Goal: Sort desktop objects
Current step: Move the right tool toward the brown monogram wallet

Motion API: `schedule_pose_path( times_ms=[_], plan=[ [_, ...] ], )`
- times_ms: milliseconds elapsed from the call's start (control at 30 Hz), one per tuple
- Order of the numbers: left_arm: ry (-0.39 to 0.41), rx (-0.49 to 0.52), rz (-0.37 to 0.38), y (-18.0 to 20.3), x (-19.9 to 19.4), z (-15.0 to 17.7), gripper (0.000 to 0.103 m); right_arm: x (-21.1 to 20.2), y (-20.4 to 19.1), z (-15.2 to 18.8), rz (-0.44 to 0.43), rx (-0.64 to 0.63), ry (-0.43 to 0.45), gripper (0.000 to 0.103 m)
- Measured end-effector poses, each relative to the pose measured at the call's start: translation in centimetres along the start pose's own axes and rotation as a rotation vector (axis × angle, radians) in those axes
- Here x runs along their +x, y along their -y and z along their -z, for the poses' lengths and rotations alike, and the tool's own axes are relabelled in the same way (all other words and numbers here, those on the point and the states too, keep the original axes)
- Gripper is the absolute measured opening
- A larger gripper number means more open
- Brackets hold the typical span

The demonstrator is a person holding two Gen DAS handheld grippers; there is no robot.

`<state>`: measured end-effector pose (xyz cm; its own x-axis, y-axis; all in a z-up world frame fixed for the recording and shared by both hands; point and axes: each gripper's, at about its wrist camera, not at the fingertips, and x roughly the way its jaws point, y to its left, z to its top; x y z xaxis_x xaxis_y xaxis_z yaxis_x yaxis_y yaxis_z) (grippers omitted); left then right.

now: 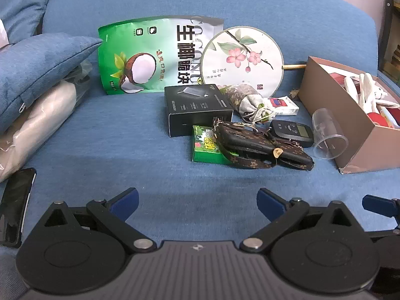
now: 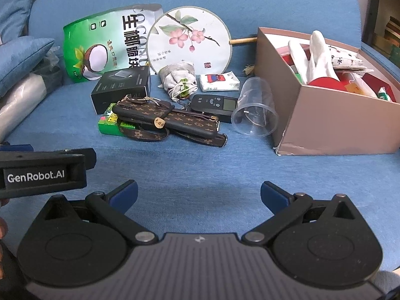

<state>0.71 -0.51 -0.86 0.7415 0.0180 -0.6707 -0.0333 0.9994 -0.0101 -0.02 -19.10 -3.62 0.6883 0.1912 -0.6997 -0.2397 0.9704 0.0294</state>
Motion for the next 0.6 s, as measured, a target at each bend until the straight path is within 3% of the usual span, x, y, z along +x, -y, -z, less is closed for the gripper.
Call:
schedule_pose_path(
  times_ms=[333,600],
  plan=[
    [-0.008,0.028,0.004,0.4,1.9,-1.0,0.102,1.8,-0.2,-0.6,-0.032,-0.021,0.014,0.102],
    [0.001,0.026,0.059,0.5,4.0,-3.7,0.102,5.5,0.6,-1.4,-0.084,-0.050,0.040,0.101]
  ],
)
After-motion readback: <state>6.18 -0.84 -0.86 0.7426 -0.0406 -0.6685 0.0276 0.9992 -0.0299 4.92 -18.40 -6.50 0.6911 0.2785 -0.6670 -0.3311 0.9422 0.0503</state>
